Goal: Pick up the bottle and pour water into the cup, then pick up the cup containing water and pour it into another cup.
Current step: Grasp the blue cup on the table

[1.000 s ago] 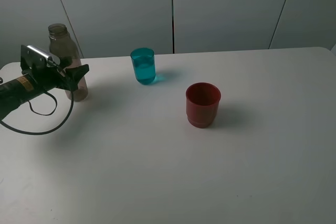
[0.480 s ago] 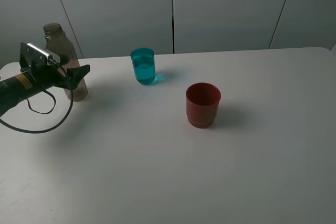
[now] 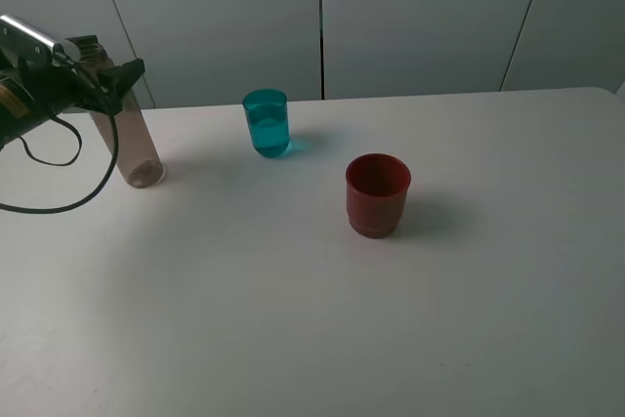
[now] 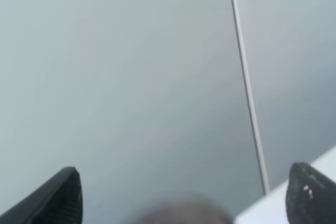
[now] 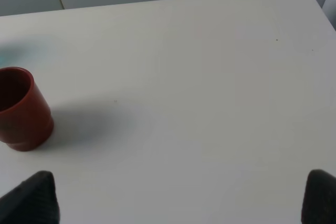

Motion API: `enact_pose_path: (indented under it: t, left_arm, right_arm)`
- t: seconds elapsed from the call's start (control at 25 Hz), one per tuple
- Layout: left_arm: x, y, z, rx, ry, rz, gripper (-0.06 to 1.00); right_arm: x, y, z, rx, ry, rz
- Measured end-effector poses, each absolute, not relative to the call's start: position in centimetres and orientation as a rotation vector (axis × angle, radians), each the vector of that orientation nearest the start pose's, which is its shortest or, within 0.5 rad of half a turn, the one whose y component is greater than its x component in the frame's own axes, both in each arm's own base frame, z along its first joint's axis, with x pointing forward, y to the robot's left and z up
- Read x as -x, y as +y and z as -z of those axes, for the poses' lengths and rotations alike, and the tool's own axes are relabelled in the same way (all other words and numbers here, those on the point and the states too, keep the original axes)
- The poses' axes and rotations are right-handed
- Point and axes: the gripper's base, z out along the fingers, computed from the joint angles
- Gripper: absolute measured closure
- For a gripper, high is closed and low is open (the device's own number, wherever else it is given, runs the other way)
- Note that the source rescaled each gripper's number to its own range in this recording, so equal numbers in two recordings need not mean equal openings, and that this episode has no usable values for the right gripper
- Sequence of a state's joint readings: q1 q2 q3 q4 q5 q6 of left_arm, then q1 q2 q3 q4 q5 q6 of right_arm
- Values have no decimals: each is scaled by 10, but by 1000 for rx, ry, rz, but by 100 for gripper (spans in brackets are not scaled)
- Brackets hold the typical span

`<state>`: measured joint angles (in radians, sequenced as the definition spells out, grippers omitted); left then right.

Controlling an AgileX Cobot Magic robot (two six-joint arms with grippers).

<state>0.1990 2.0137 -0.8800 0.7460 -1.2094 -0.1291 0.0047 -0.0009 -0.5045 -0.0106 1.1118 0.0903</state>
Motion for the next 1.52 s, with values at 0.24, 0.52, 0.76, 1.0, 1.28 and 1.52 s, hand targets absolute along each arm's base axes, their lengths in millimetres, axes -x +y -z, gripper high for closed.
enact_pose_path:
  t: [0.24, 0.52, 0.76, 1.0, 1.28, 1.52]
  left_arm:
    - [-369, 16, -199, -517, 1356, 210, -3]
    - [-353, 4, -257, -497, 1349, 191, -3]
    - [-336, -26, -286, -470, 1527, 203, -3]
    - [-314, -84, -307, -498, 1493, 391, -3]
    - [-309, -133, -284, -490, 1623, 519, -3]
    - [-312, -163, -246, -477, 1776, 483, -3]
  right_arm:
    - [8, -1, -274, -90, 2088, -45]
    - [8, -1, -274, -90, 2088, -45]
    - [8, -1, -274, -90, 2088, -45]
    - [8, -1, -274, -90, 2088, -45]
    - [8, -1, -274, -90, 2088, -45]
    - [8, -1, -274, -90, 2088, -45]
